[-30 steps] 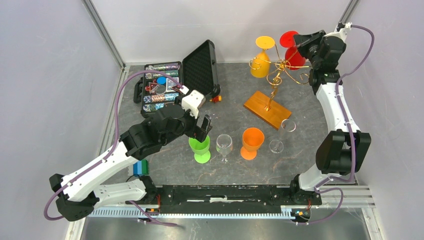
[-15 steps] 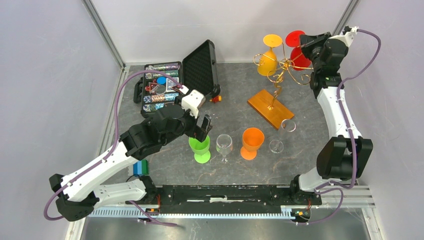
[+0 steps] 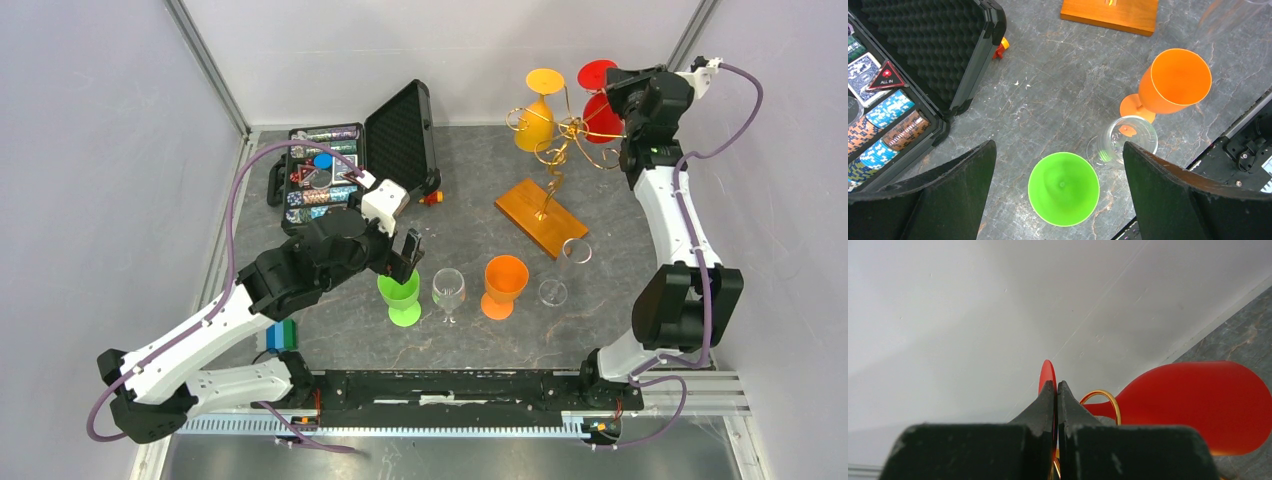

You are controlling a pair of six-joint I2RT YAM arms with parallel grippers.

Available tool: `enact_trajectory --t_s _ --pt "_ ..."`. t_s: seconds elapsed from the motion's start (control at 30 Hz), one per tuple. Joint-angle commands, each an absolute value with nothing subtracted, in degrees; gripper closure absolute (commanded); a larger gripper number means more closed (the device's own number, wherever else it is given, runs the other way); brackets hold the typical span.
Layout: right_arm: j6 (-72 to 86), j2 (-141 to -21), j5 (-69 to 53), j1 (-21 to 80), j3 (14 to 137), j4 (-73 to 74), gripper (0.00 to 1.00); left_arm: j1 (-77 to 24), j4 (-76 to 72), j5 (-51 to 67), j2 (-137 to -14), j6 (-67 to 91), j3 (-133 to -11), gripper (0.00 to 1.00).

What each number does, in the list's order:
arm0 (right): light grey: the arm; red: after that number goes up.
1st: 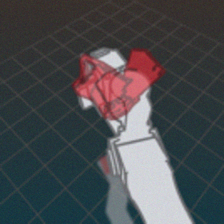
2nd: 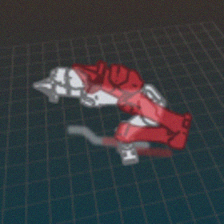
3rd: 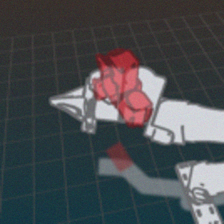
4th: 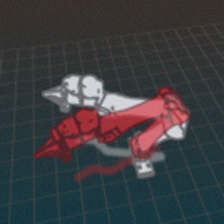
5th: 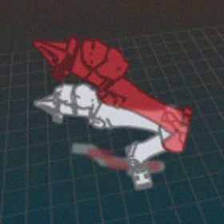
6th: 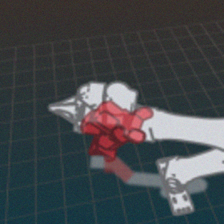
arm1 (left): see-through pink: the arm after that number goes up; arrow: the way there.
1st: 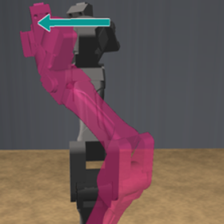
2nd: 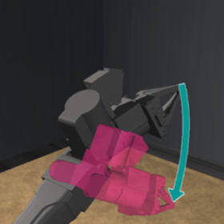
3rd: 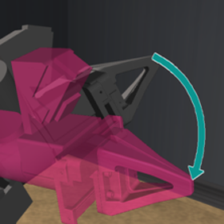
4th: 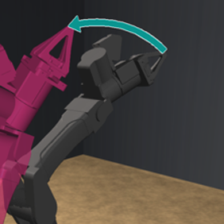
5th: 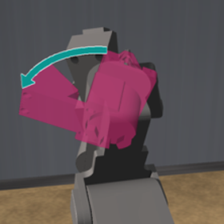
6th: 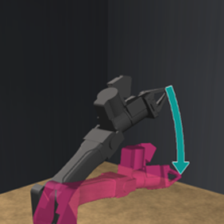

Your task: Take the wine glass off the wine glass rack

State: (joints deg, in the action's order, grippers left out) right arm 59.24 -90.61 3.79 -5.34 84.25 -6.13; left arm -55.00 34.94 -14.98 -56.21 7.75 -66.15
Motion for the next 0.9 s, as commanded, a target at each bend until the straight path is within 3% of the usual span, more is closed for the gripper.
enact_trajectory --t_s 0.0,0.23,0.47,0.87 --pt "60.75 -90.47 7.95 -5.54 88.01 -5.51 1.0 -55.19 32.08 -16.19 -55.2 5.36 -65.93 0.0" --pt "61.8 -90.61 10.48 -5.54 89.22 -3.07 1.0 -55.18 32.08 -16.48 -54.92 5.36 -65.83 0.0" --pt "61.45 -84.99 12.27 -5.45 83.0 -4.33 1.0 -55.15 31.93 -16.46 -54.92 5.36 -65.83 0.0" --pt "66.05 -81.8 2.91 -4.95 75.9 -9.91 1.0 -55.19 31.73 -16.17 -54.98 5.45 -65.84 0.0"
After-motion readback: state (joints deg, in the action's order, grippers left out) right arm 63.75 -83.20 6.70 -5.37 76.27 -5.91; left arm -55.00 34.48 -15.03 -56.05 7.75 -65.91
